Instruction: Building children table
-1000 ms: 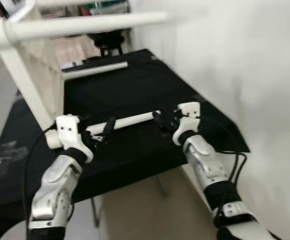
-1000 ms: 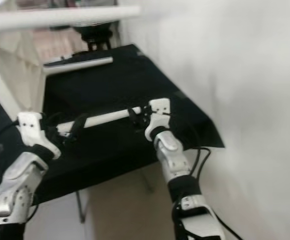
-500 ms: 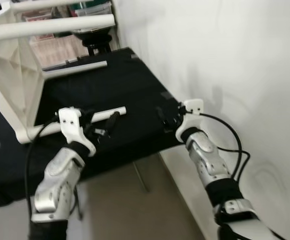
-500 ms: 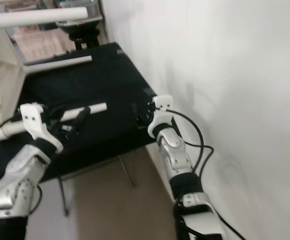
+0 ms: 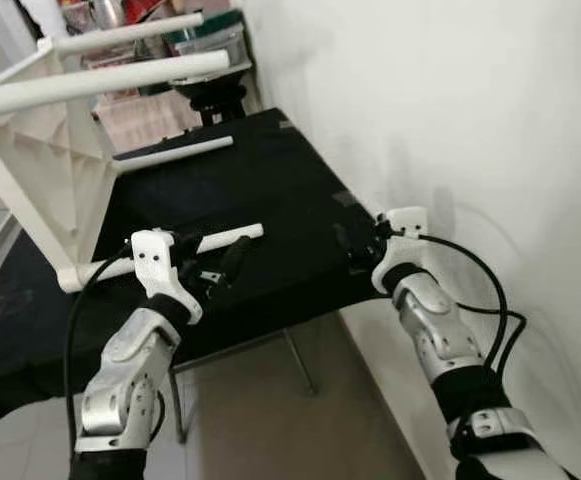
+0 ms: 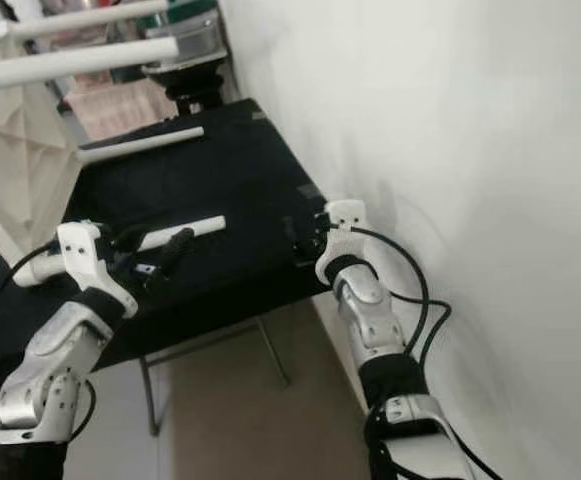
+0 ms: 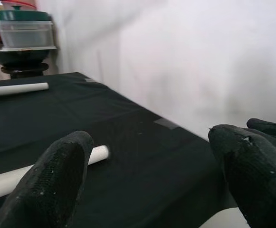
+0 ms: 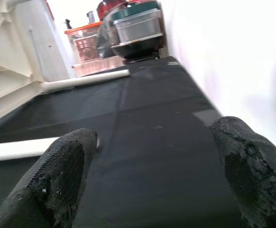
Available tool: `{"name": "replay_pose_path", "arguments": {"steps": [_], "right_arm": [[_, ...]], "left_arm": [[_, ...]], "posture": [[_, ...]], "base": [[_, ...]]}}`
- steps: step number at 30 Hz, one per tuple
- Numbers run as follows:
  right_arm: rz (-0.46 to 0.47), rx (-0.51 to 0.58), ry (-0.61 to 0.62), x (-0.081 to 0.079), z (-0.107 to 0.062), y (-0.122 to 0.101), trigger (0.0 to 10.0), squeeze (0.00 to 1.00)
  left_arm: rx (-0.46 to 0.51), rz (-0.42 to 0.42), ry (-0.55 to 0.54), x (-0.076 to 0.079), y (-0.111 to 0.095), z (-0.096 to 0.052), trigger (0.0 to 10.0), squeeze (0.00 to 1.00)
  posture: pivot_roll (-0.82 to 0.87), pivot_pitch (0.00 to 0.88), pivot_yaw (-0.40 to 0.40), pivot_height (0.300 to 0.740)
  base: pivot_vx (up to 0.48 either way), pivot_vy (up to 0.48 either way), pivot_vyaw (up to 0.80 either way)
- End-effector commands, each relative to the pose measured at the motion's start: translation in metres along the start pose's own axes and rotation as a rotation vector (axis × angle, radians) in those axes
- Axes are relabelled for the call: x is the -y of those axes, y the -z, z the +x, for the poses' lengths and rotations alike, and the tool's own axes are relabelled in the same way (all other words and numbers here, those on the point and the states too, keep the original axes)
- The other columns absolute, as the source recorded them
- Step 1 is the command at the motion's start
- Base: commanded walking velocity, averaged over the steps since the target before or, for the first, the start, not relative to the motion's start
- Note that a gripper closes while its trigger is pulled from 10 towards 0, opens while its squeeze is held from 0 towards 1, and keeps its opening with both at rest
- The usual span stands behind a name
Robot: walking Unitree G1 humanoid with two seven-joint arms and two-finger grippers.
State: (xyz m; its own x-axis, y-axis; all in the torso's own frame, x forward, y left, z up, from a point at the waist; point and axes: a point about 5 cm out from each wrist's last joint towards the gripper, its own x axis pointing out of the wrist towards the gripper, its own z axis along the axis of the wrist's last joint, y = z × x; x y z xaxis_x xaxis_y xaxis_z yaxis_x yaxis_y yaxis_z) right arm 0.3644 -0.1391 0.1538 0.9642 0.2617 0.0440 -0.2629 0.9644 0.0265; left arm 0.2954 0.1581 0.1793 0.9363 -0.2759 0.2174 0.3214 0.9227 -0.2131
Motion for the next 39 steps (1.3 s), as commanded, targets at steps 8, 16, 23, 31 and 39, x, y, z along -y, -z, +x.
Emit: {"name": "replay_pose_path", "arguments": {"steps": [8, 16, 23, 31, 39], "right_arm": [[0.0, -0.003, -0.028, -0.009, 0.003, 0.0, 10.0, 0.0], [-0.005, 0.0, -0.031, -0.009, 0.002, 0.0, 10.0, 0.0], [-0.057, 0.028, -0.097, -0.015, 0.0, -0.002, 10.0, 0.0], [-0.098, 0.016, -0.139, -0.016, -0.001, 0.0, 10.0, 0.0], [-0.124, 0.033, -0.198, -0.025, -0.003, 0.0, 10.0, 0.0]], "left_arm": [[0.0, 0.013, -0.034, -0.007, 0.0, -0.003, 10.0, 0.0], [0.008, 0.036, -0.035, -0.008, -0.002, -0.005, 10.0, 0.0], [0.006, 0.062, -0.032, -0.01, -0.004, -0.012, 10.0, 0.0], [-0.03, 0.05, -0.032, -0.007, 0.004, -0.024, 10.0, 0.0], [-0.033, 0.048, -0.017, -0.005, 0.004, -0.023, 10.0, 0.0]], "posture": [[-0.07, 0.0, 0.111, 0.74], [-0.07, 0.0, 0.114, 0.74], [-0.07, 0.0, 0.117, 0.74], [-0.07, 0.0, 0.117, 0.74], [-0.07, 0.0, 0.119, 0.74]], "base": [[0.0, 0.157, 0.0], [0.0, 0.0, 0.0], [0.035, 0.0, 0.11], [0.337, 0.0, 0.33], [0.348, 0.0, 0.27]]}}
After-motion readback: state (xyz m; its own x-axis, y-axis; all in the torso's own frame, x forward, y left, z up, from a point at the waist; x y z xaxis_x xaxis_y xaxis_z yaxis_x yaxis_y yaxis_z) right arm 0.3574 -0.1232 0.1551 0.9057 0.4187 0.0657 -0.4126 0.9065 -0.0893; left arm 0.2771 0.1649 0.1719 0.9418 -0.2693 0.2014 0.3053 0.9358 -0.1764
